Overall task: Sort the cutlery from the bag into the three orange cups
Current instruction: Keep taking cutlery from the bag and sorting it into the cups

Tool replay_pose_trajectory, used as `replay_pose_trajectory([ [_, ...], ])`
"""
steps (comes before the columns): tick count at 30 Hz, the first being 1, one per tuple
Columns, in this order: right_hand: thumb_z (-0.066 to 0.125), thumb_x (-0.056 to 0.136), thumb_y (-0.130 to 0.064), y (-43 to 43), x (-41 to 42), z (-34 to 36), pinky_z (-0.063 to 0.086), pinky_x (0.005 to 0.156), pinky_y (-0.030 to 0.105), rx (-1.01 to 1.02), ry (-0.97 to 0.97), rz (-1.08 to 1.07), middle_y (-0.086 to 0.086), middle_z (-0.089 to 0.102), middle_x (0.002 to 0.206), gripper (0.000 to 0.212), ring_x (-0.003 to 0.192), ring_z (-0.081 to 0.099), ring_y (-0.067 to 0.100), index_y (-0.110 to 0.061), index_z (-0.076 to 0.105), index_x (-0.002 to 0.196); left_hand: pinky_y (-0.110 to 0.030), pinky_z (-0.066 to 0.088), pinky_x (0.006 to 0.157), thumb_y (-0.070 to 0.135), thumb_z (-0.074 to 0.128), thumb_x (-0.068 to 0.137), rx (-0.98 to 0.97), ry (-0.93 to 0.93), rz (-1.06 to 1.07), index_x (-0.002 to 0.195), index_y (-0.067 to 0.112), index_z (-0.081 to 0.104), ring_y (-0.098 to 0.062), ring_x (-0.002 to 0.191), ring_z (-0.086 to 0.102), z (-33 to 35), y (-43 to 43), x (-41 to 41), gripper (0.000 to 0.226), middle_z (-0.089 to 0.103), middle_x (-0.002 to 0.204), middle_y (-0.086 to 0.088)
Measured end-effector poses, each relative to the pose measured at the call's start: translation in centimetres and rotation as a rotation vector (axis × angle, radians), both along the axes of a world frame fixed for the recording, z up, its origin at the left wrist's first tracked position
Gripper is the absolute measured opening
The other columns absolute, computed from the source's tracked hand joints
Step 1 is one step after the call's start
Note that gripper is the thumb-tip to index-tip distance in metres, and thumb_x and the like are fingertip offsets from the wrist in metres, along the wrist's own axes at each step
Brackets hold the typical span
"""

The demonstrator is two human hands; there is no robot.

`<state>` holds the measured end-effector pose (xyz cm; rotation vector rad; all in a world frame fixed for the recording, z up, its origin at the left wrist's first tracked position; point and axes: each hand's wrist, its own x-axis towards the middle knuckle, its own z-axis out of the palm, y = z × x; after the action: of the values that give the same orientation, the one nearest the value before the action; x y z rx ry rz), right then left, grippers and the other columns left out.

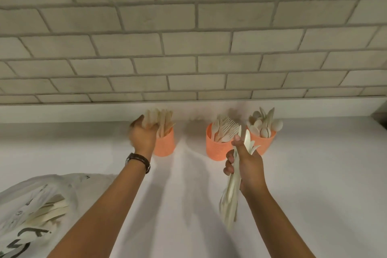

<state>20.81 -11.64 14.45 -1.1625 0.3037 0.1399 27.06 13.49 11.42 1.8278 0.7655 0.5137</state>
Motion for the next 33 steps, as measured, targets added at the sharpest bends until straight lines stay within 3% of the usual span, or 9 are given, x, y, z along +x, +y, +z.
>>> replay_pose_trajectory([
  [3,0.060,0.090,-0.033,-1.1,0.0,0.4,0.034,0.040,0.024,0.041,0.010,-0.021,0.006,0.044,0.052,0.025,0.036,0.037,0.015,-0.011,0.052,0.082,-0.030,0.043,0.098,0.015,0.073,0.075,0.129,-0.131,-0.010,0.120,0.011,0.057,-0.024,0.110,0.052,1.4,-3.6,-2.1,0.047,0.048,0.125,-0.010],
  [7,0.057,0.091,-0.038,-2.6,-0.1,0.1,0.034,0.042,0.023,0.121,0.016,-0.051,0.003,0.042,0.051,0.028,0.037,0.037,0.015,-0.011,0.054,0.085,-0.014,0.043,0.071,0.018,0.071,0.079,0.078,-0.124,-0.541,0.088,0.024,0.064,-0.008,0.084,0.053,4.4,-11.5,-7.8,0.013,0.058,0.098,0.016],
  [9,0.055,0.092,-0.039,-3.2,-0.2,-0.2,0.034,0.044,0.024,0.178,0.018,-0.064,0.002,0.041,0.050,0.028,0.037,0.037,0.015,-0.011,0.052,0.088,-0.015,0.043,0.064,0.029,0.074,0.075,0.102,-0.056,-0.752,0.076,0.029,0.066,-0.005,0.071,0.053,5.1,-14.6,-10.2,0.008,0.063,0.085,0.014],
  [11,0.055,0.091,-0.040,-3.9,-0.5,-0.4,0.033,0.047,0.026,0.210,0.015,-0.073,0.002,0.042,0.051,0.030,0.037,0.038,0.015,-0.011,0.051,0.090,-0.018,0.044,0.061,0.041,0.074,0.071,0.216,-0.013,-0.824,0.072,0.032,0.064,-0.005,0.065,0.053,5.5,-16.8,-11.7,0.014,0.062,0.079,0.014],
  [15,0.057,0.089,-0.045,-5.1,-1.1,-0.3,0.034,0.047,0.027,0.228,0.016,-0.101,0.005,0.042,0.053,0.033,0.039,0.037,0.019,-0.012,0.052,0.087,-0.008,0.034,0.056,0.052,0.069,0.071,0.463,0.072,-0.814,0.081,0.039,0.055,0.000,0.063,0.050,5.8,-19.6,-13.5,0.022,0.056,0.079,0.017],
  [22,0.055,0.092,-0.039,-7.0,-2.2,-0.3,0.034,0.047,0.024,0.255,0.053,-0.091,0.003,0.044,0.053,0.029,0.039,0.039,0.018,-0.013,0.049,0.083,-0.006,0.033,0.060,0.039,0.064,0.080,0.548,0.150,-0.866,0.113,0.033,0.059,-0.004,0.070,0.052,5.8,-22.0,-14.4,0.033,0.060,0.092,0.014],
  [25,0.051,0.093,-0.028,-8.0,-2.2,0.1,0.037,0.046,0.024,0.319,0.062,-0.039,0.004,0.044,0.056,0.019,0.043,0.041,0.017,-0.012,0.049,0.084,-0.008,0.035,0.059,0.030,0.068,0.077,0.412,0.174,-0.886,0.104,0.033,0.067,-0.004,0.060,0.052,6.0,-21.8,-14.0,0.027,0.060,0.082,0.013],
  [30,0.052,0.092,-0.021,-9.3,-1.9,0.2,0.039,0.058,0.030,0.377,0.124,0.037,0.006,0.049,0.060,0.014,0.054,0.044,0.019,-0.012,0.052,0.083,-0.012,0.042,0.061,0.009,0.065,0.083,-0.055,0.194,-0.927,0.096,0.027,0.073,0.000,0.052,0.059,6.5,-20.6,-13.3,0.023,0.070,0.067,0.019],
  [33,0.053,0.093,-0.021,-9.3,-1.5,0.0,0.040,0.057,0.030,0.380,0.163,0.034,0.006,0.053,0.059,0.012,0.055,0.047,0.020,-0.013,0.052,0.084,-0.009,0.042,0.054,0.005,0.059,0.087,-0.133,0.206,-0.925,0.099,0.023,0.072,0.002,0.050,0.057,6.8,-20.3,-13.0,0.025,0.068,0.060,0.018],
])
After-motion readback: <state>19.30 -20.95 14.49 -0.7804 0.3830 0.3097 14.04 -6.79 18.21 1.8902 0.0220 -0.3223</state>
